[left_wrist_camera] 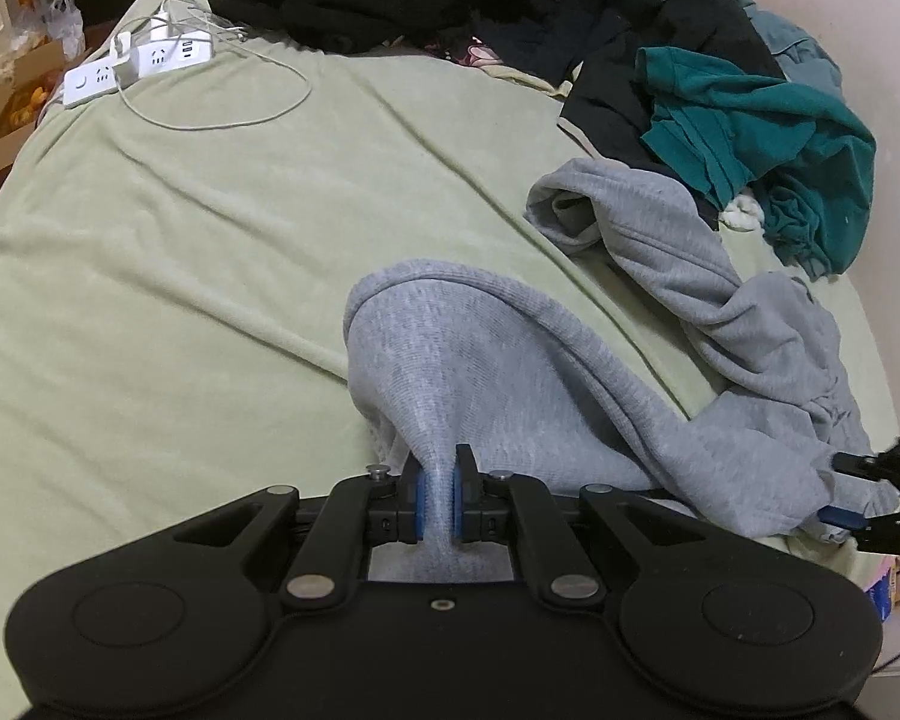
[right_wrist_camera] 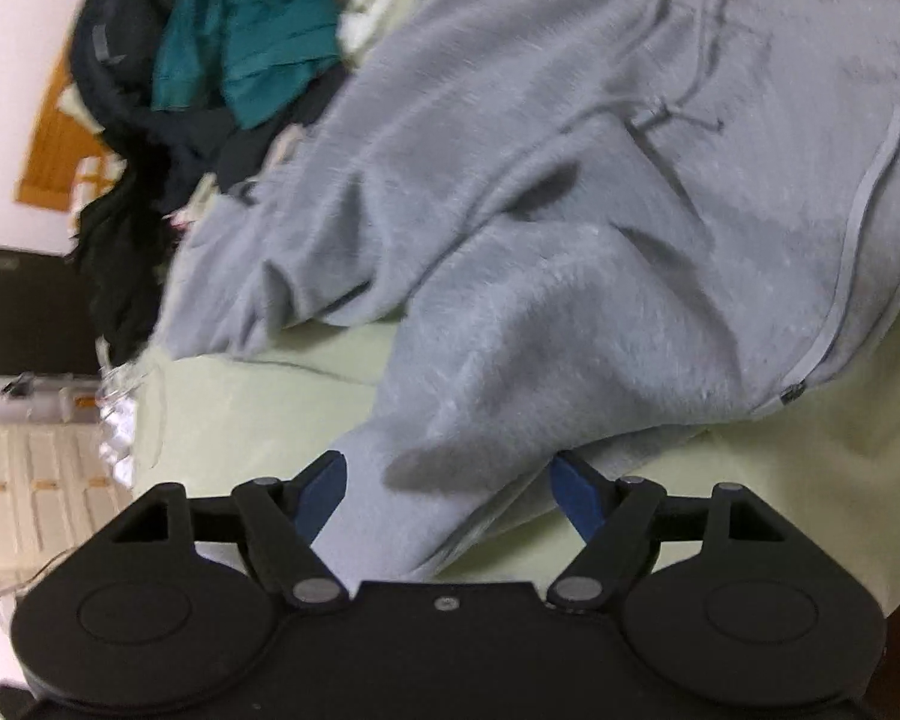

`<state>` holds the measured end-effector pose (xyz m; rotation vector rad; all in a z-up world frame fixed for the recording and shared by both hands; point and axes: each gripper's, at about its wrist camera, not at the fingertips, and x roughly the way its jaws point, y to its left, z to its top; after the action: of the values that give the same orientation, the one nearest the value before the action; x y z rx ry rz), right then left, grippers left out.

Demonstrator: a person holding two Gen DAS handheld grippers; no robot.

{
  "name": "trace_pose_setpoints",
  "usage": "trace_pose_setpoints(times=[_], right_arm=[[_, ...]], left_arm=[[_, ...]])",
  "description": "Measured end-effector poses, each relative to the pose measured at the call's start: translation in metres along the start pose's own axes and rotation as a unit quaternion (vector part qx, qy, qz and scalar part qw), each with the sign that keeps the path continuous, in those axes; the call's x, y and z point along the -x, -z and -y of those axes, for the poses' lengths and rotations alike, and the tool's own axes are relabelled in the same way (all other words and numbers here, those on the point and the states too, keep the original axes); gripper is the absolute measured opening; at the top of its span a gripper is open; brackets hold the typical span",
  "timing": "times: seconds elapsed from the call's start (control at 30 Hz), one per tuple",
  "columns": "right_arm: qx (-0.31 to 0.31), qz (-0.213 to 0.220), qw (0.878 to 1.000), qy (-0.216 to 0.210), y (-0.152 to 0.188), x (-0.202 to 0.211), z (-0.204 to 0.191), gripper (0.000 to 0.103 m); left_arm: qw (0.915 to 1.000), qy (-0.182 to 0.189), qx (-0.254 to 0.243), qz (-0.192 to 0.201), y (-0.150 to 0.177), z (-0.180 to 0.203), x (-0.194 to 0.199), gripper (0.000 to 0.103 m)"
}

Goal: Fold clothes
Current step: 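Lift the grey sweatpants leg with the left gripper and pull it straight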

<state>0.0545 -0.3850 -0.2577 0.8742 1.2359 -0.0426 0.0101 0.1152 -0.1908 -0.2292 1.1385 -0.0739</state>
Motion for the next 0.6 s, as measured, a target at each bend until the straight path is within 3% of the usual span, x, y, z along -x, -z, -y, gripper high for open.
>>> trace_pose_setpoints(times=[0.03, 0.1, 0.13, 0.17, 0.3, 0.47, 0.6], right_arm=[[-0.014, -0.003, 1.0, 0.006, -0.001, -0.006, 0.002, 0.075], [-0.048, -0.006, 0.999, 0.011, -0.001, -0.02, 0.006, 0.059], [-0.053, -0.004, 0.999, 0.009, 0.0, -0.023, 0.007, 0.031], [-0.052, -0.003, 0.999, 0.01, 0.002, -0.024, 0.005, 0.01], [-0.037, 0.007, 0.999, -0.002, 0.002, -0.009, -0.007, 0.008], [-0.023, 0.035, 0.998, -0.042, -0.001, 0.04, -0.017, 0.006], [-0.003, 0.016, 1.0, -0.023, 0.013, 0.047, -0.008, 0.005]], left_arm=[[1.0, 0.0, -0.004, 0.002, 0.0, 0.001, 0.001, 0.008], [0.9999, -0.003, -0.013, 0.005, 0.001, 0.002, 0.002, 0.008], [0.9998, -0.005, -0.018, 0.006, 0.001, 0.003, 0.003, 0.008], [0.9997, -0.006, -0.023, 0.007, 0.001, 0.003, 0.004, 0.008], [0.9989, -0.013, -0.042, 0.015, 0.0, 0.005, 0.008, 0.008], [0.9922, -0.03, -0.084, 0.088, -0.024, 0.004, 0.028, 0.009], [0.9849, -0.058, -0.122, 0.108, -0.027, 0.004, 0.024, 0.017]])
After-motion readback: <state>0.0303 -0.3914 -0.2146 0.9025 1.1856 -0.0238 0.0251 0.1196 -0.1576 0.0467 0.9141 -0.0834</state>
